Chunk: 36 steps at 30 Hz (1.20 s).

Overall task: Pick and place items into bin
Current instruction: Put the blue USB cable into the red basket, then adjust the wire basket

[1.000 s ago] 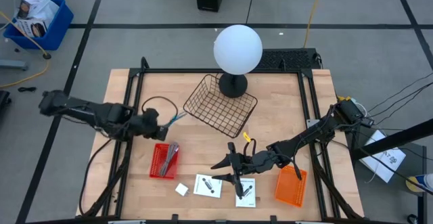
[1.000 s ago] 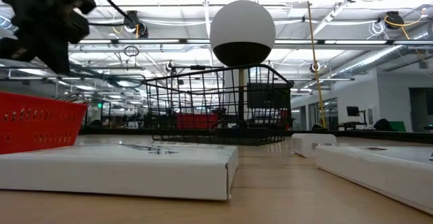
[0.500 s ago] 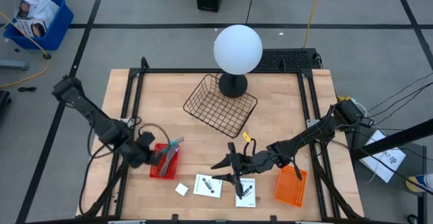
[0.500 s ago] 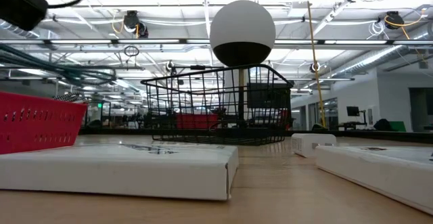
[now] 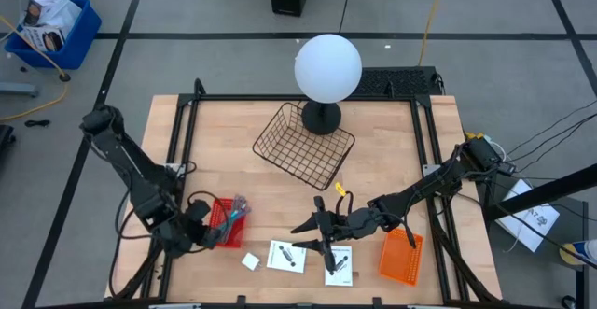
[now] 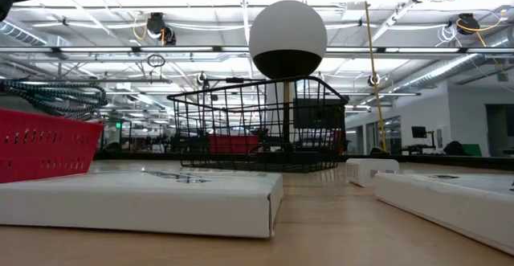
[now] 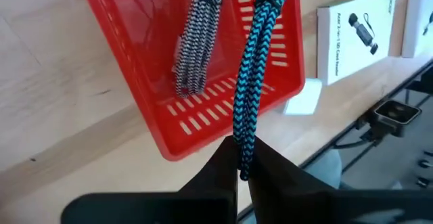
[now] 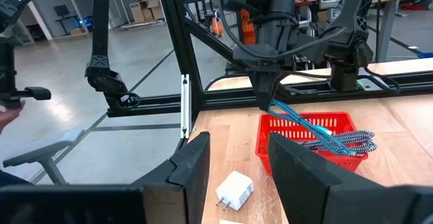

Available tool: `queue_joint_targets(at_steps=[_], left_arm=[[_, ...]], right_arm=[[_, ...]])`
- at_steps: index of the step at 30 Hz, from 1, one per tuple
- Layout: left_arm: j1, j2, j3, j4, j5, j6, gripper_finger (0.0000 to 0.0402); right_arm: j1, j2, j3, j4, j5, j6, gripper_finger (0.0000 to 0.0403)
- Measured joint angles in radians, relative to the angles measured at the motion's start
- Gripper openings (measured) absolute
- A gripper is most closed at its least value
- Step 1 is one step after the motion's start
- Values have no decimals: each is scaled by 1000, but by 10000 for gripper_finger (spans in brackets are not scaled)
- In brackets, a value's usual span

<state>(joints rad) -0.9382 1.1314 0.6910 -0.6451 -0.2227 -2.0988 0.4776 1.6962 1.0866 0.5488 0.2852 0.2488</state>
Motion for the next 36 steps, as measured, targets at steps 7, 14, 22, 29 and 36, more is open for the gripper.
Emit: queue_joint_targets(at_steps=[7,14,22,29,36], left_arm=[[0,0,0,-21,-9,12,95],[0,0,0,-31,-13,41,158],[-19,-30,0,-83,45,131,195],[-20,-104,0,-132,-126,339,195],[90,-211,0,-107,-322,841,198]], right_arm=[[0,0,0,0,0,0,141],[0,0,0,0,0,0,141],[0,0,0,0,0,0,141],[0,0,0,0,0,0,141],[0,0,0,0,0,0,141]])
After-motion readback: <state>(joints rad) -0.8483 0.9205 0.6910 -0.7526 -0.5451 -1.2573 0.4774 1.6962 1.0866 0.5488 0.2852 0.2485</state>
